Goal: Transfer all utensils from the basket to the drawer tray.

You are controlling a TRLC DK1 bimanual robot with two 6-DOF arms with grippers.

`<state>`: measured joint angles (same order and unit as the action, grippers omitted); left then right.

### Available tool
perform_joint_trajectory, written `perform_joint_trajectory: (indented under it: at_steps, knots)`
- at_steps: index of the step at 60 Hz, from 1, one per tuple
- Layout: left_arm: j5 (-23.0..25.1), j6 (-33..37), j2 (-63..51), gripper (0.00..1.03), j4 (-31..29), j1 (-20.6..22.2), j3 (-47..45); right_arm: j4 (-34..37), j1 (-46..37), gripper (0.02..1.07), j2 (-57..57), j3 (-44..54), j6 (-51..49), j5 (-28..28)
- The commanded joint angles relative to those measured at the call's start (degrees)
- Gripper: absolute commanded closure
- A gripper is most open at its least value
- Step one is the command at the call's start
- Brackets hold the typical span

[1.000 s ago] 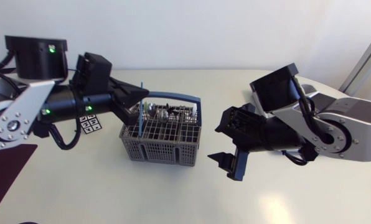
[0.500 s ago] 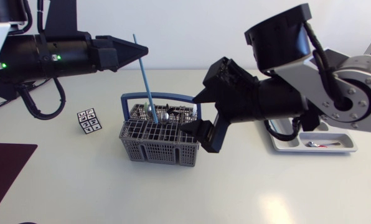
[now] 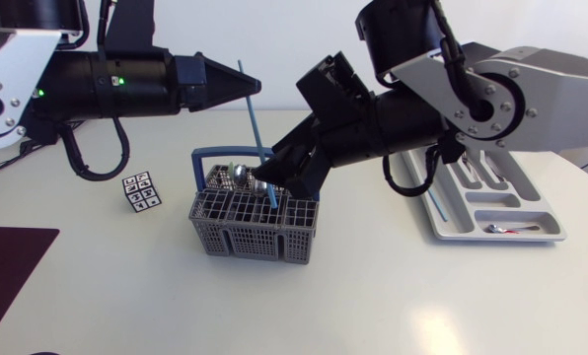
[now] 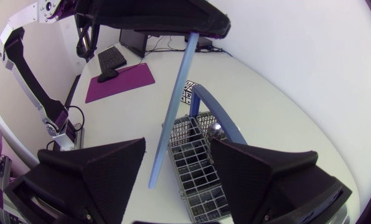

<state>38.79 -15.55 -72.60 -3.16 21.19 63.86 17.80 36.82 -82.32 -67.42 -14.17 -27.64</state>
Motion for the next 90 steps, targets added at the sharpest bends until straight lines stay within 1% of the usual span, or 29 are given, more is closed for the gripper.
perform_joint_trajectory:
  at_steps: [1,5,10,12,15,23,25,26,27,33,37,43,44,45,47,51,54,59,63,67,73,77,80,84,90]
  knots:
    - [0.77,-2.73,-1.93,1.0,0.26,0.96,2.5,0.39,-1.57,0.51,-0.64,-1.14,2.66,-1.54]
    - [0.77,-3.43,-2.81,1.0,0.35,1.4,3.03,0.39,-2.45,0.57,-0.38,-0.96,3.1,-2.86]
    - [0.77,-4.05,-3.6,1.0,0.43,2.01,3.56,0.48,-2.8,0.58,-0.29,-0.7,3.28,-4.35]
    - [0.77,-4.05,-3.78,1.0,0.43,2.19,3.73,0.39,-2.8,0.63,-0.38,-0.7,3.36,-4.62]
    - [0.77,-4.14,-3.95,1.0,0.43,2.28,3.82,0.39,-2.72,0.67,-0.56,-0.79,3.36,-4.97]
    - [0.77,-4.31,-4.22,1.0,0.43,2.28,4.35,0.39,-2.72,0.88,-0.91,-1.05,3.45,-5.23]
    - [0.77,-4.31,-4.22,1.0,0.43,2.28,4.52,0.39,-2.72,0.97,-0.91,-0.96,3.45,-5.23]
    - [0.77,-4.31,-4.22,1.0,0.43,2.28,4.61,0.39,-2.72,1.0,-0.91,-0.79,3.45,-5.23]
    - [0.77,-4.4,-4.22,1.0,0.43,2.28,4.7,0.48,-2.8,1.02,-0.82,-0.7,3.63,-5.23]
    - [0.77,-4.66,-4.22,0.96,0.43,2.1,5.58,1.27,-2.98,1.02,-0.73,-0.35,3.8,-5.76]
    - [0.77,-4.84,-4.31,0.83,0.35,2.19,6.37,2.06,-2.98,1.02,-0.64,0.01,3.8,-6.64]
    - [0.68,-5.28,-4.48,0.54,0.08,1.84,8.3,2.85,-2.89,1.02,-0.12,0.71,3.8,-7.08]
    - [0.68,-5.28,-4.57,0.52,0.08,1.75,8.48,2.94,-2.89,1.02,-0.12,0.8,3.8,-7.34]
    - [0.68,-5.37,-4.66,0.48,-0.09,1.49,9.18,3.12,-2.89,1.02,-0.03,0.97,3.8,-7.61]
    - [0.68,-5.63,-4.83,0.44,-0.18,0.96,10.32,3.29,-2.89,1.02,0.32,1.41,3.63,-7.61]
    - [0.68,-5.98,-5.19,0.43,-0.27,0.34,11.99,3.64,-2.89,1.02,1.11,2.38,3.01,-7.61]
    - [0.68,-6.07,-5.19,0.38,-0.45,0.08,12.96,4.61,-2.89,1.02,1.73,2.99,2.48,-7.61]
    - [0.59,-6.16,-5.1,0.35,-0.45,-0.8,13.66,6.19,-3.42,1.02,3.13,3.87,1.52,-7.61]
    - [0.5,-6.16,-4.66,0.32,-0.45,-2.38,14.1,7.25,-4.74,1.02,5.16,4.75,0.99,-7.69]
    - [0.5,-6.16,-4.13,0.32,-0.53,-3.7,14.63,8.48,-7.46,1.02,7.0,5.37,-0.15,-8.57]
    - [0.5,-5.45,-3.25,0.32,-0.97,-6.78,14.98,10.06,-12.91,1.02,9.2,5.89,-1.65,-10.42]
    - [-0.11,-2.38,-2.55,0.32,-3.61,-7.3,14.98,10.85,-17.48,1.02,10.08,6.16,-2.44,-11.65]
    - [-2.49,3.07,-1.67,0.32,-7.65,-7.39,14.63,11.38,-21.53,1.02,10.43,6.33,-3.58,-11.82]
    - [-3.01,7.47,-0.88,0.32,-11.08,-7.3,13.4,11.82,-26.8,1.02,10.34,6.69,-4.63,-12.09]
    - [-5.83,15.38,0.62,0.33,-16.79,-7.13,10.68,11.73,-35.41,1.02,8.76,7.39,-6.74,-11.39]
